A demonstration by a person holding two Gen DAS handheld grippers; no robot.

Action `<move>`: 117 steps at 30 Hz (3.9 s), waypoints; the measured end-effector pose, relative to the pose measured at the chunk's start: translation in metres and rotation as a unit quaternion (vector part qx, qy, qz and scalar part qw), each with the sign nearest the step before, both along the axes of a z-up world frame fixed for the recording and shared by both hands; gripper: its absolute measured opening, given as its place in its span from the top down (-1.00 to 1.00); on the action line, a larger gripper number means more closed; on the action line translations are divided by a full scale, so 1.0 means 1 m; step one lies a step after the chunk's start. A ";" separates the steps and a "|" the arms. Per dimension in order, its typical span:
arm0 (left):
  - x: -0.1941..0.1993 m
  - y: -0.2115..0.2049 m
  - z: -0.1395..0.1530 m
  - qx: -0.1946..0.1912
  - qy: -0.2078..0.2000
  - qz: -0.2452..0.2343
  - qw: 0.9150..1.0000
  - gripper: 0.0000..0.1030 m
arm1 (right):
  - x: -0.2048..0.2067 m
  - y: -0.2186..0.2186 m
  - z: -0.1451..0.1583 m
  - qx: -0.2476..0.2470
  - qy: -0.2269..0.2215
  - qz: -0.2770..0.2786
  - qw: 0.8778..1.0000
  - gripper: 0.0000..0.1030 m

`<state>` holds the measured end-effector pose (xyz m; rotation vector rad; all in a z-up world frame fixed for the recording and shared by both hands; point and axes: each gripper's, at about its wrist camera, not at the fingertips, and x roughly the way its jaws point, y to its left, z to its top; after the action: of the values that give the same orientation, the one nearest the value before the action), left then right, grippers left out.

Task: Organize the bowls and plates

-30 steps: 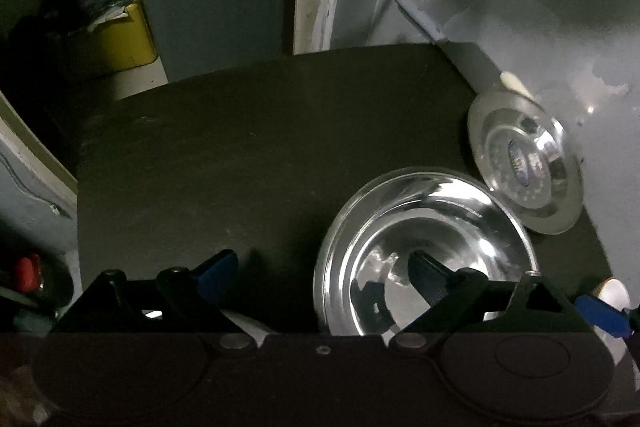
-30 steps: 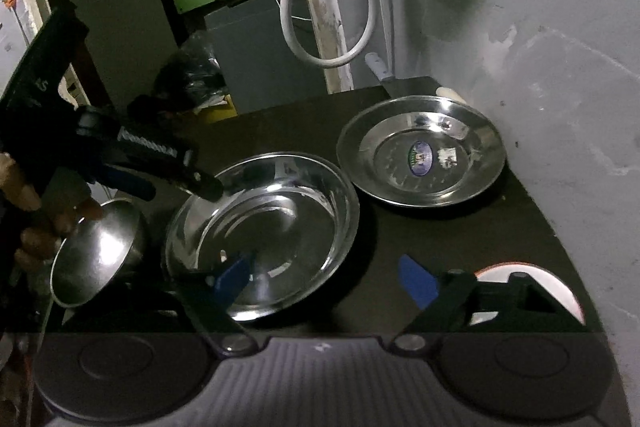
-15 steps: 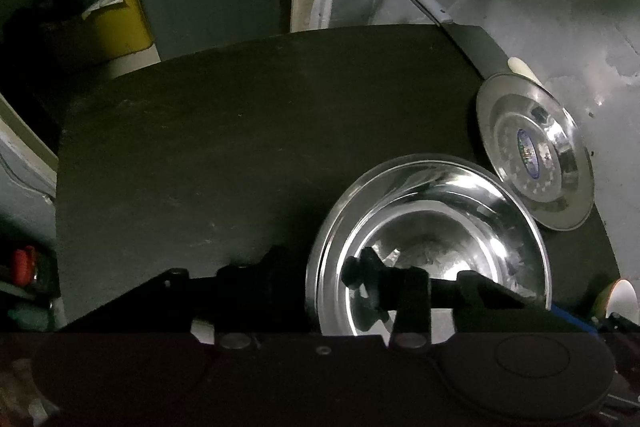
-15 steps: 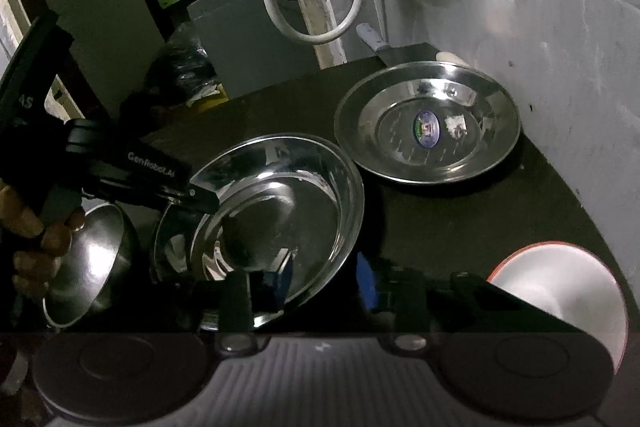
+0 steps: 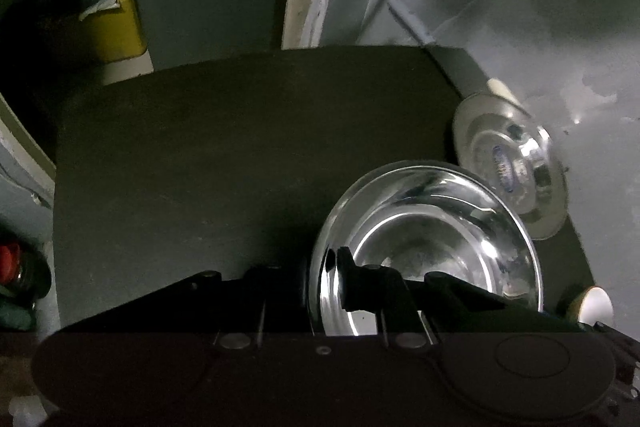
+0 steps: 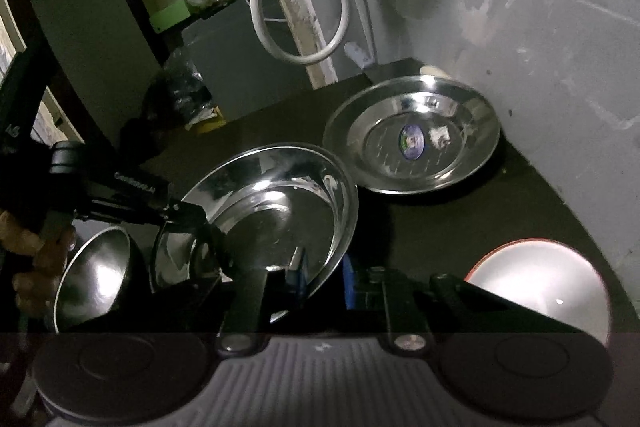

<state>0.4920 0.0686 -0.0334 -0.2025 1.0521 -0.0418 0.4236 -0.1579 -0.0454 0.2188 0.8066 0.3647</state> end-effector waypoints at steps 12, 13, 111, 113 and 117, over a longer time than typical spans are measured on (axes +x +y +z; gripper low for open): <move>-0.069 -0.008 0.037 -0.020 -0.064 0.015 0.998 0.70 | -0.040 -0.016 0.030 0.011 -0.030 0.013 0.999 0.62; -0.077 -0.007 0.037 -0.026 -0.065 0.019 0.997 0.70 | -0.045 -0.017 0.033 0.009 -0.032 0.016 0.999 0.62; -0.110 -0.051 0.033 -0.064 -0.121 0.055 0.989 -0.99 | -0.078 -0.084 0.043 0.030 -0.055 -0.004 0.998 -1.00; -0.083 -0.057 0.036 -0.049 -0.114 0.049 0.991 -0.99 | -0.056 -0.079 0.042 0.017 -0.050 -0.021 0.998 -1.00; -0.034 -0.070 0.038 -0.007 -0.093 0.039 0.995 -0.99 | -0.017 -0.067 0.030 -0.021 -0.034 -0.049 0.998 -1.00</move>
<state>0.4583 -0.0010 0.0046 -0.2475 0.8568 0.0021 0.4069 -0.2244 -0.0157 0.2037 0.7338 0.2617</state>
